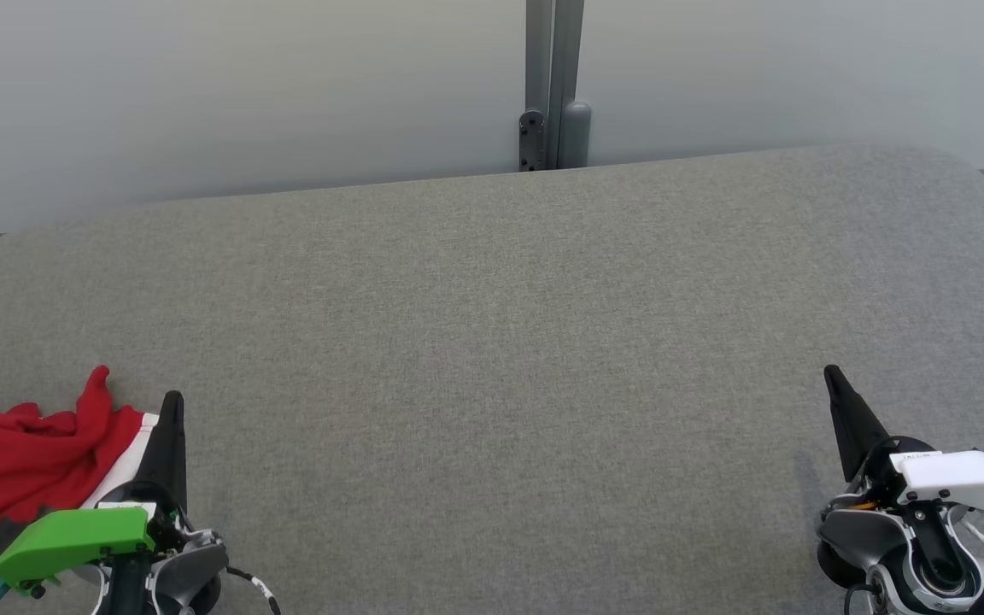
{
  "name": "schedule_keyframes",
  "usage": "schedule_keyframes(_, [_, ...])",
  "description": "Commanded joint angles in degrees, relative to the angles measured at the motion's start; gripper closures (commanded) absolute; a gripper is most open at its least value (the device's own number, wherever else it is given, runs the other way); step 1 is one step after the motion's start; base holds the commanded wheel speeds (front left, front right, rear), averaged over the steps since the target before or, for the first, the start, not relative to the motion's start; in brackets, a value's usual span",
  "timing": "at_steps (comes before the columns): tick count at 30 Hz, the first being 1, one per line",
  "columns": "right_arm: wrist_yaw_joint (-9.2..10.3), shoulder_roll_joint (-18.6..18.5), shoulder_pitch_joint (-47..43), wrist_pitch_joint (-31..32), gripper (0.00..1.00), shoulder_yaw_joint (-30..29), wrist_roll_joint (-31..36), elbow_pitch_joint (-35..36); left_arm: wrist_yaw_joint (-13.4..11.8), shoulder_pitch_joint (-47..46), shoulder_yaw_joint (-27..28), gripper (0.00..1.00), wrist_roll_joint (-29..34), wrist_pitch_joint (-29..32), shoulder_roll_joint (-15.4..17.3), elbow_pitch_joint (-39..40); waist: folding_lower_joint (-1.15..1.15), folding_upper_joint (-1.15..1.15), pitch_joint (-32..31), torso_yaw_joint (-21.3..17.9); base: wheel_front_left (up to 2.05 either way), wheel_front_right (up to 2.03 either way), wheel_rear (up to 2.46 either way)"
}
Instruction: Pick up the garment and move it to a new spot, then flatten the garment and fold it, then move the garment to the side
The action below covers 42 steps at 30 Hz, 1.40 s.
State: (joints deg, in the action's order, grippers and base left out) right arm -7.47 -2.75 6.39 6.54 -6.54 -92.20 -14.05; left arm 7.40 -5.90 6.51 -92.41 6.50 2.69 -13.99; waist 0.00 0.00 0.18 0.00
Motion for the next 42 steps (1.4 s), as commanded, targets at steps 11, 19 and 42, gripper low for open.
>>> schedule_keyframes(11, [-0.05, -0.27, -0.50, 0.14, 1.00, -0.08, -0.43, 0.28, 0.34, -0.67, 0.13, 1.00, 0.01, 0.23, 0.42, 0.11, 0.00, 0.00, 0.00, 0.00, 0.00, 0.00, 0.00])
schedule_keyframes(19, [0.00, 0.35, -0.50, -0.01, 0.00, 0.10, 0.05, -1.07, -0.07, 0.73, -0.12, 0.00, 0.01, -0.05, -0.31, -1.16, 0.00, 0.00, 0.01, 0.00, 0.00, 0.00, 0.00])
schedule_keyframes(42, [-0.01, -0.79, 0.18, -5.87, 0.00, 3.53, 12.20, -0.07, -0.04, 0.57, -2.34, 0.00, 12.30, -5.85, -0.27, -1.29, 0.00, 0.00, 0.25, 0.03, 0.00, 0.00, 0.00])
